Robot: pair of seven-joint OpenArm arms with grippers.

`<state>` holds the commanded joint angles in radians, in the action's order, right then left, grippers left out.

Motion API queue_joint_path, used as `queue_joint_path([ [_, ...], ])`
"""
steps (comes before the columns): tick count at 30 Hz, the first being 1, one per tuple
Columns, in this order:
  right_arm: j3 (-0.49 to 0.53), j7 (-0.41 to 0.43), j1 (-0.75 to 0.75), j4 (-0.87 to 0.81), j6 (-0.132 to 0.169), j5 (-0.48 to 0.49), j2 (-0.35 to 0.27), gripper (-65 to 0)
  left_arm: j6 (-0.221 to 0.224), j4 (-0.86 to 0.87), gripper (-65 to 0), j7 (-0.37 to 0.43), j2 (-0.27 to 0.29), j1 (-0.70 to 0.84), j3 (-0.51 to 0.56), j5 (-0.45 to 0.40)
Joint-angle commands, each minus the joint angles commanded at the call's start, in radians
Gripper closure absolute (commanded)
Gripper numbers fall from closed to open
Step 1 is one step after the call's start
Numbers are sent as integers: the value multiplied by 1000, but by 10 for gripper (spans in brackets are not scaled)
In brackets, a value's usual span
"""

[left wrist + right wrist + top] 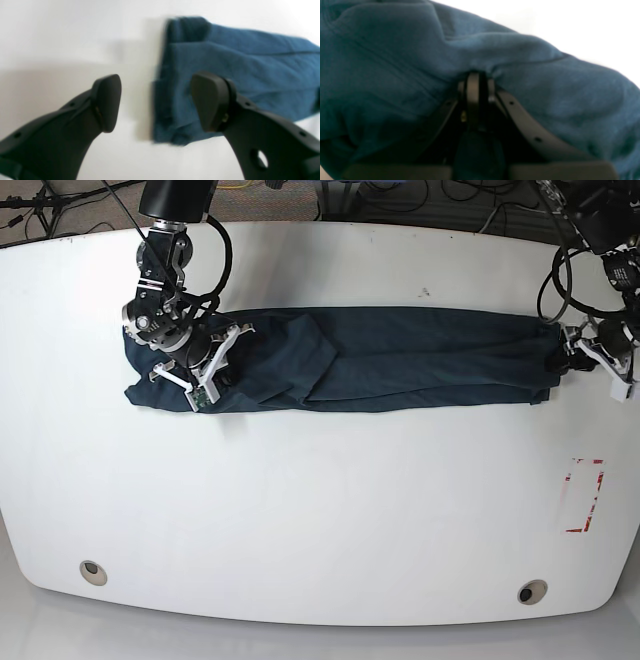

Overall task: Fold the T-shirt properly
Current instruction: 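Regrasp the strip end with the left gripper, holding the right end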

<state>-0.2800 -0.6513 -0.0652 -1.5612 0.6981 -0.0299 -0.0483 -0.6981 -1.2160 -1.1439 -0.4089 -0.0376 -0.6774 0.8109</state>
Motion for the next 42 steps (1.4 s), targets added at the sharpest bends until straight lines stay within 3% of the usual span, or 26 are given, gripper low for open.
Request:
queue_joint_path([
  [8, 0, 0, 0, -2, 0, 0, 12, -33, 0, 2, -447, -3, 3, 0, 92, 6],
  [22, 0, 0, 2, -15, 0, 0, 20, -33, 0, 124, -429, -6, 5, 0, 135, 6],
  [26, 0, 0, 2, -15, 0, 0, 20, -33, 0, 124, -272, -3, 5, 2, 133, 3],
  [28, 0, 0, 2, -14, 0, 0, 20, -33, 0, 124, -125, 2, 5, 2, 132, 2],
  [30, 0, 0, 2, -14, 0, 0, 20, -33, 0, 114, -25, 2, 5, 2, 132, 2],
  [34, 0, 0, 2, -14, 0, 0, 20, -33, 1, 25, -44, 3, 5, 9, 130, 0],
  [42, 0, 0, 2, -14, 0, 0, 20, -33, 82, -288, -46, -2, 5, 77, 184, 0],
])
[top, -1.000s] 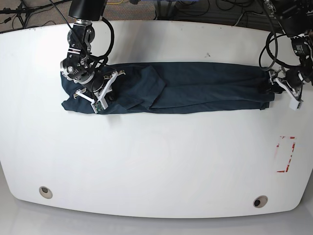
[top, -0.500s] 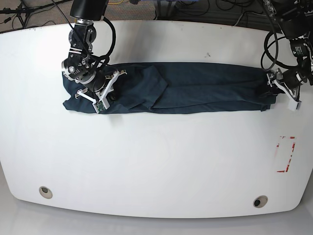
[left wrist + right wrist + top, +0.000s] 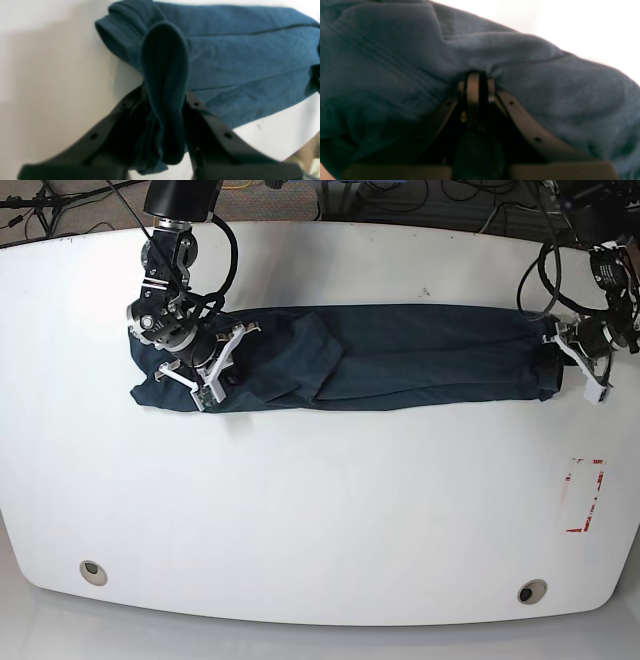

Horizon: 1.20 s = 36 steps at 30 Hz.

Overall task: Fold the T-shirt properly
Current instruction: 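Regrasp the strip end with the left gripper, holding the right end, then fold the strip end held by the left gripper toward the right gripper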

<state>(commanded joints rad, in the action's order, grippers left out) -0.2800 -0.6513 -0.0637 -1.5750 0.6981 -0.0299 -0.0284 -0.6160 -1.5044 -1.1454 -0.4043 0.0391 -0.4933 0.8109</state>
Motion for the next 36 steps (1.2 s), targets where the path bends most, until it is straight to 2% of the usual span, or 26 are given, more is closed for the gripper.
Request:
queue_joint_path([
  [9, 0, 0, 3, 2, 0, 0, 2, -33, 43, -264, -46, -3, 0, 44, 199, 0],
  [12, 0, 0, 5, 2, 0, 0, 2, -33, 81, -322, -46, -3, 0, 44, 295, 6],
  [15, 0, 0, 5, 3, 0, 0, 2, -33, 98, -358, -47, -3, 38, 41, 359, 6],
  [23, 2, 0, 6, 3, 0, 0, 2, -33, 98, -359, -49, -5, 195, 37, 365, -2],
  [27, 2, 0, 6, 3, 0, 0, 2, -33, 107, -327, -49, -5, 256, 20, 365, -2],
  [31, 2, 0, 6, 5, 0, 0, 2, -33, 152, -282, -50, -3, 284, 11, 365, -2],
  [36, 2, 0, 6, 5, 0, 0, 2, -33, 164, -258, -50, 2, 307, 9, 365, -2],
])
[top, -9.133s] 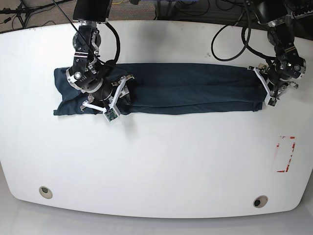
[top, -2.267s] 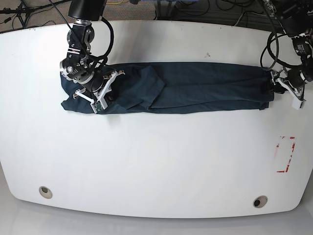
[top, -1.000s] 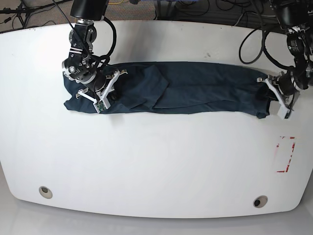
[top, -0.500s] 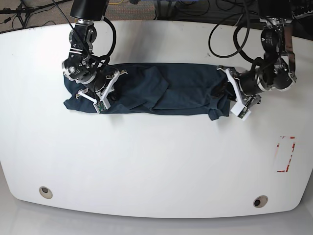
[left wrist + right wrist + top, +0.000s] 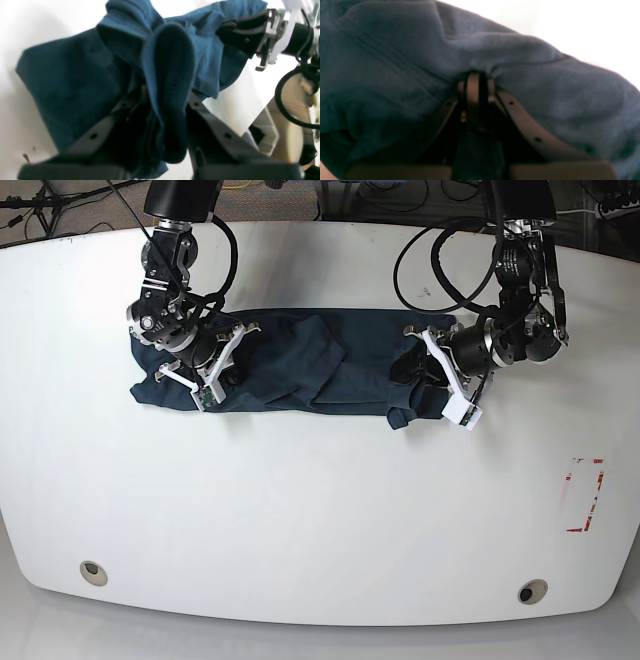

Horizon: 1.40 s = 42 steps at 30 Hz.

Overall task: Fold the T-shirt properly
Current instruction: 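Fold the strip end held by the left gripper toward the right gripper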

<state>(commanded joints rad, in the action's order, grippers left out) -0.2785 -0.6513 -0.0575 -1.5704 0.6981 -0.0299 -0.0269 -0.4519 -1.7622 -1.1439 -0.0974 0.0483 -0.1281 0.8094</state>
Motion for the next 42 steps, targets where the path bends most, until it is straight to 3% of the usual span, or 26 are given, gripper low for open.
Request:
queue_joint_path([
  [5, 0, 0, 0, 0, 0, 0, 0, -33, 0, 0, -92, -2, 12, -5, -2, 0],
  [10, 6, 0, 0, -3, 0, 0, 0, -33, 2, 0, -271, -3, 20, -20, -2, 2],
  [14, 54, 0, -2, -5, 0, 0, -5, -33, 2, -3, -346, -6, 64, -21, -2, 6],
  [18, 86, 0, -3, -5, 0, -3, -5, -33, 2, -6, -364, -23, 101, -40, 2, 9],
  [25, 95, 0, -2, -5, 0, 0, -3, -33, 2, -6, -382, -143, 166, -91, 60, 9],
  [29, 100, 0, 0, 0, 0, 0, -3, -33, -3, -52, -382, -164, 173, -101, 78, 18],
  [35, 100, 0, 0, -5, 0, 0, -2, -33, -3, -109, -382, -158, 138, -106, 60, 3],
  [42, 100, -23, -2, -121, 0, 2, 0, -33, -2, -95, -369, -41, 40, -69, 21, -124],
])
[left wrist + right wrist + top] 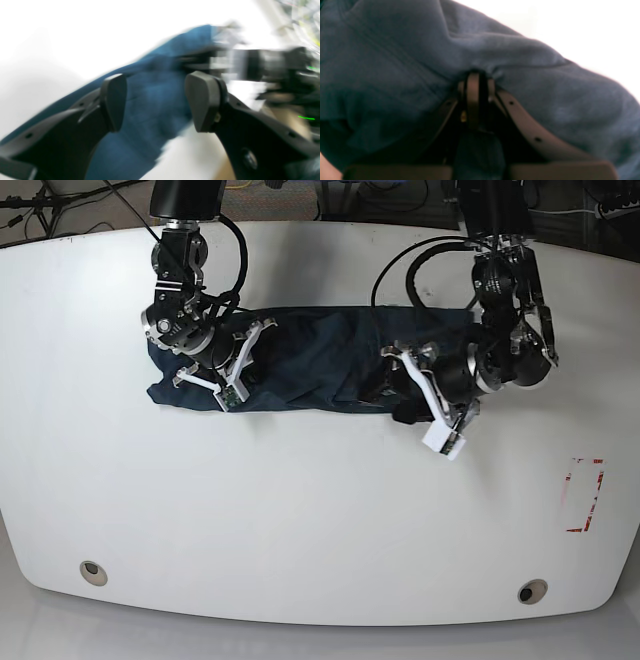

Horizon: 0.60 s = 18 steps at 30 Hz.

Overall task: Fold the T-shirt properly
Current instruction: 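Fold the strip end held by the left gripper toward the right gripper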

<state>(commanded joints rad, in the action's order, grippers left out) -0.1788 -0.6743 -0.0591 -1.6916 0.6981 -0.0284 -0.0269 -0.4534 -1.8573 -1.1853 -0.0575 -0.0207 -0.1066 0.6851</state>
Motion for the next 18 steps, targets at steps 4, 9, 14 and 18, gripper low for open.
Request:
queue_joint_path([
  [4, 0, -75, 2, -110, 0, 0, 6, -33, 0, 15, -246, 115, -44, 51, 0, -78],
  [9, -3, -146, 15, -221, 0, 0, 55, -49, 0, 95, -63, 238, -91, 95, 0, -143],
  [14, -31, -212, 29, -276, 0, 0, 83, -268, 0, 221, -56, 290, -98, 104, -9, -166],
  [18, -123, -221, 57, -281, 0, 8, 140, -460, -2, 301, -56, 324, -100, 104, -20, -166],
])
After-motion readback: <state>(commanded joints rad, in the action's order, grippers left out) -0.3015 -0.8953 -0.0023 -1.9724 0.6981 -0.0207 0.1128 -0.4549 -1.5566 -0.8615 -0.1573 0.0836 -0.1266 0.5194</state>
